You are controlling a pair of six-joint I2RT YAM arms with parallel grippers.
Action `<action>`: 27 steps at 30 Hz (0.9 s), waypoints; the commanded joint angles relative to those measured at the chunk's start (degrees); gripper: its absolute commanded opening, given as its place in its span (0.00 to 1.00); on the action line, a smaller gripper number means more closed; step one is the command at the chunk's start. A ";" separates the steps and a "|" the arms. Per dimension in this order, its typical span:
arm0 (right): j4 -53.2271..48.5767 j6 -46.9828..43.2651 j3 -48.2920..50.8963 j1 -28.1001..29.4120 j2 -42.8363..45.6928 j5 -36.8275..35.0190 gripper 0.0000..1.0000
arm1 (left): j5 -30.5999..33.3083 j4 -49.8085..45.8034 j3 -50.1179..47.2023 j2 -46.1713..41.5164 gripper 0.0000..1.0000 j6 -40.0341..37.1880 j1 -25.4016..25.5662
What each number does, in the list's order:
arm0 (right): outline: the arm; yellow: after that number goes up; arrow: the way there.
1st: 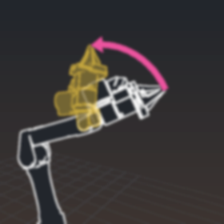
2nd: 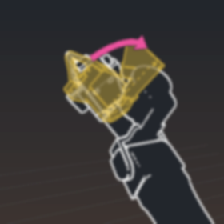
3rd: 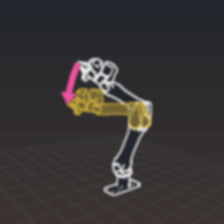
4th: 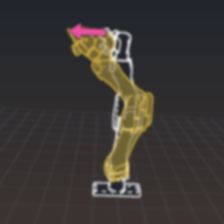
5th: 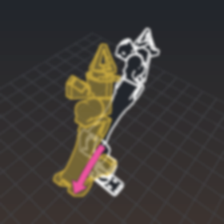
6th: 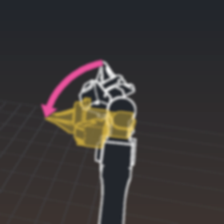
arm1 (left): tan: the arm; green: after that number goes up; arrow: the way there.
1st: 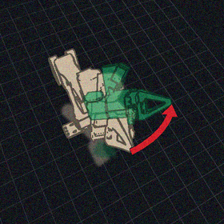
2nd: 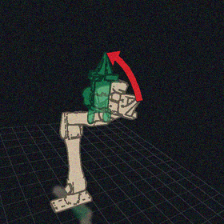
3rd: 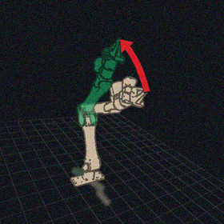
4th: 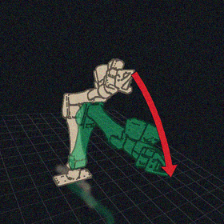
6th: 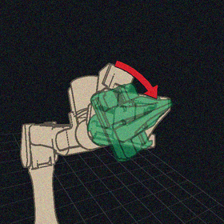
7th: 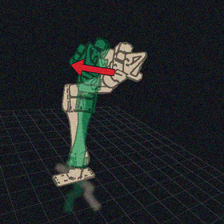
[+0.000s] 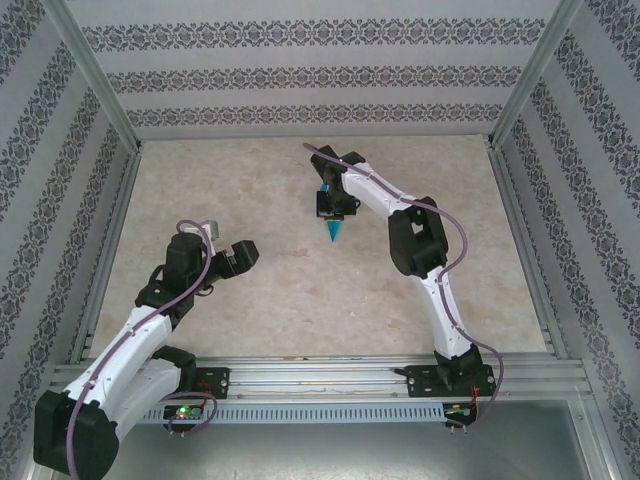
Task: Fold a paper plane with a square sheet of paper (fold left side to right side)
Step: Place the paper plane at the center of the table.
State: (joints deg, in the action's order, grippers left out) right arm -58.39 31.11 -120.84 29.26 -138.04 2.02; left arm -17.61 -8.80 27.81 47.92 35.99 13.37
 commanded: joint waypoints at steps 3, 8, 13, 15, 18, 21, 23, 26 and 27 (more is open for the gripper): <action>-2.75 -1.05 -2.49 -0.10 -2.36 0.44 0.00 | -0.46 -3.01 0.96 -0.39 1.00 -2.12 -1.08; -3.40 -1.30 -3.45 -0.17 -3.54 0.86 0.00 | -0.32 -3.71 1.61 0.31 1.00 -2.76 -1.22; -3.40 -1.43 -3.62 -0.16 -4.21 1.32 0.00 | -0.49 -3.68 1.85 0.86 1.00 -3.03 -1.24; -3.40 -1.41 -3.63 -0.16 -4.51 1.58 0.00 | -0.46 -3.68 1.81 1.03 1.00 -3.20 -1.34; -3.38 -1.58 -3.65 -0.17 -4.95 2.09 0.03 | -0.50 -3.69 2.05 1.31 1.00 -3.29 -1.32; -3.39 -1.66 -3.32 -0.19 -5.22 2.63 0.09 | -0.52 -3.68 2.11 1.43 1.00 -3.31 -1.39; -3.40 -1.84 -2.95 -0.08 -5.25 2.64 0.13 | -0.51 -3.77 2.11 1.53 1.00 -3.51 -1.42; -3.35 -2.18 -2.31 0.01 -5.06 2.29 0.21 | -0.51 -3.86 2.26 1.55 1.00 -3.71 -1.49; -3.37 -2.21 -2.12 0.01 -4.97 2.20 0.24 | -0.50 -3.90 2.37 1.56 1.00 -3.73 -1.46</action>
State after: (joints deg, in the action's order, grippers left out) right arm -59.94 29.56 -123.28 29.23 -141.29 3.95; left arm -17.61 -11.25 28.21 49.30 34.00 12.95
